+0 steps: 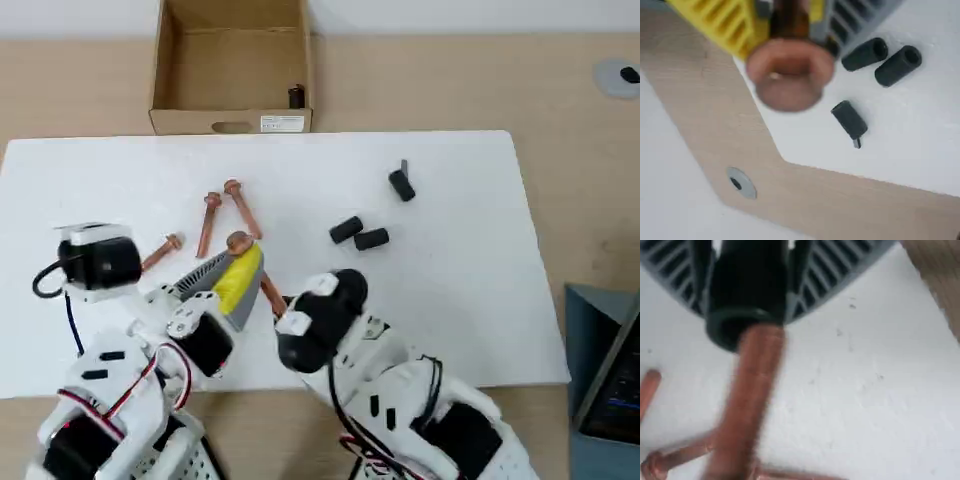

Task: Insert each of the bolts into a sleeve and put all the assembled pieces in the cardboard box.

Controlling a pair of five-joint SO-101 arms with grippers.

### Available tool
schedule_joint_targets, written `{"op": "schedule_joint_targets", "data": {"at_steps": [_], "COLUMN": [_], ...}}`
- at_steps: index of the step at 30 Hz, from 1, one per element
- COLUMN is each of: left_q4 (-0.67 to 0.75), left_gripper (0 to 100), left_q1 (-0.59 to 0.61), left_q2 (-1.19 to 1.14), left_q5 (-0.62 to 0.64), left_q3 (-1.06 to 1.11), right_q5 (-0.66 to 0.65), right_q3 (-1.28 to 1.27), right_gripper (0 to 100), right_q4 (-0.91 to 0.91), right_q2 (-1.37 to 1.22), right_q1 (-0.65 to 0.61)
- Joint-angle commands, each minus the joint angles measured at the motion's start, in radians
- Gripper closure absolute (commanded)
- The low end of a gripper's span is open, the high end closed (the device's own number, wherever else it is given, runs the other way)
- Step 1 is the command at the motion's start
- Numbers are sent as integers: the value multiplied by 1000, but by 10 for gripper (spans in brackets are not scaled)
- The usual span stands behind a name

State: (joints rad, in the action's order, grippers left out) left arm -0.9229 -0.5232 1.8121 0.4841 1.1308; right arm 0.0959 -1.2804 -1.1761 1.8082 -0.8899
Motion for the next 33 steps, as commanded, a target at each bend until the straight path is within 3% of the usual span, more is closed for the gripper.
{"op": "schedule_joint_targets", "data": {"at_steps": [1, 20, 26, 33], "left_q4": [86, 17, 17, 15], "left_gripper": [999, 999, 999, 999], "left_q1": [-11, -23, -107, -114], "left_q2": [7, 7, 7, 7], "left_q5": [2, -2, -5, -110], "left_q3": [35, 68, 66, 66], "right_q5": [-6, -6, -6, -6], "right_q3": [4, 16, 16, 16], "right_gripper": [989, 989, 989, 989], "right_q4": [29, 37, 37, 37], "right_q2": [145, 151, 151, 151], "right_q1": [-13, -10, -8, -8]}}
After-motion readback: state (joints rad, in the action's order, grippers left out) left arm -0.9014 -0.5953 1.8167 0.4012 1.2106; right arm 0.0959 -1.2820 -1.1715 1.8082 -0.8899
